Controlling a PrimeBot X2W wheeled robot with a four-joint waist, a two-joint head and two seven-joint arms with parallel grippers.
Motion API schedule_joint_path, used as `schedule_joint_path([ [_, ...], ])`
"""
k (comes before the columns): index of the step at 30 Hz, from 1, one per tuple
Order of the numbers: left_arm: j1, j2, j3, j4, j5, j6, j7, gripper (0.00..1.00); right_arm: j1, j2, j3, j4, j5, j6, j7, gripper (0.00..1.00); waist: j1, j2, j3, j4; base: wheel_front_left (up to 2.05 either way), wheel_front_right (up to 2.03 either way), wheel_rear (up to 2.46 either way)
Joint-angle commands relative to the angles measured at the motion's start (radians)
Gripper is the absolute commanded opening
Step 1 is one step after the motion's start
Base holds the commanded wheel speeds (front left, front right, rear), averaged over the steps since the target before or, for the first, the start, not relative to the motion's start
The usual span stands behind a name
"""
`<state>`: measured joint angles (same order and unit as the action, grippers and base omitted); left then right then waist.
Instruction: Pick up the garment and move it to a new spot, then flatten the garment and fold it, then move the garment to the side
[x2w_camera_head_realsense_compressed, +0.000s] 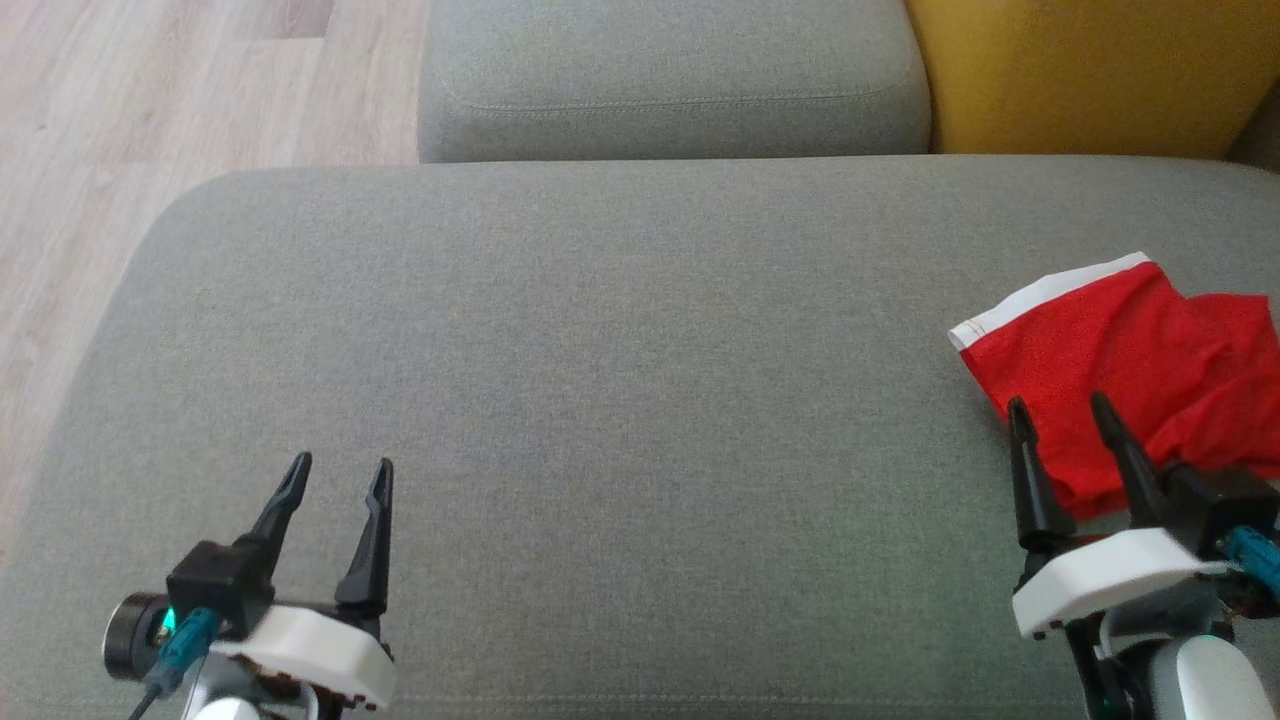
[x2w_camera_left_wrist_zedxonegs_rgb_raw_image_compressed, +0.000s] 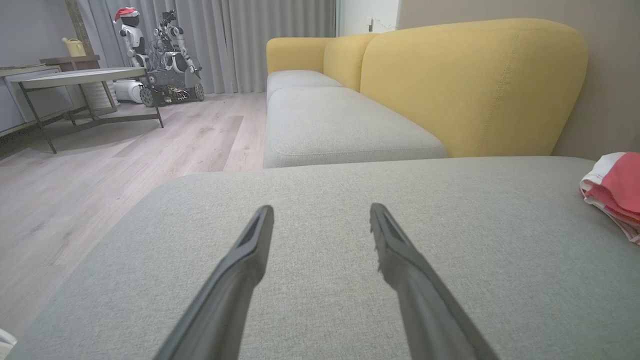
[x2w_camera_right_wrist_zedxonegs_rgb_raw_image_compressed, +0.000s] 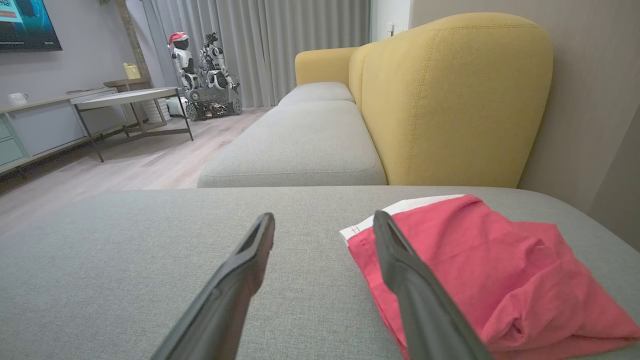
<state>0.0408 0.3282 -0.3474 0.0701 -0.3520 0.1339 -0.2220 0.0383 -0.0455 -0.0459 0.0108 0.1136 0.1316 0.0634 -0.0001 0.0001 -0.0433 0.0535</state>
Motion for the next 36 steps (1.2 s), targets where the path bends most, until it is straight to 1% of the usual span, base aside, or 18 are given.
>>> schedule_joint_path([
  [1,-0.047,0.03,0.035,-0.029,0.009,0.008,-0.003,1.0,-0.026,-0.005,0.018,-0.043,0.0,-0.001,0.004,1.0,0.0001,-0.0001,0.002,0.0,0.0,0.0,0.0],
  [21,-0.053,0.038,0.025,-0.028,0.001,0.013,-0.005,1.0,-0.023,-0.005,0.018,-0.045,0.012,-0.001,0.01,1.0,0.0001,-0.0001,0.006,0.0,0.0,0.0,0.0],
  [22,0.0,0.009,-0.014,0.004,-0.001,0.006,0.0,0.0,0.0,0.0,-0.001,0.001,0.002,0.0,0.007,0.0,0.0001,-0.0001,0.006,0.0,0.0,0.0,0.0],
  [25,0.012,-0.006,-0.026,0.038,-0.01,0.005,0.001,0.0,0.006,0.001,0.0,0.045,0.01,0.0,0.008,0.0,0.0001,-0.0001,0.006,0.0,0.0,0.0,0.0],
  [36,-0.002,-0.025,0.012,0.05,-0.127,-0.018,0.026,0.0,-0.007,0.001,-0.006,0.062,0.143,0.0,0.013,0.0,0.0001,-0.0001,0.01,-0.005,0.0,0.0,0.0],
])
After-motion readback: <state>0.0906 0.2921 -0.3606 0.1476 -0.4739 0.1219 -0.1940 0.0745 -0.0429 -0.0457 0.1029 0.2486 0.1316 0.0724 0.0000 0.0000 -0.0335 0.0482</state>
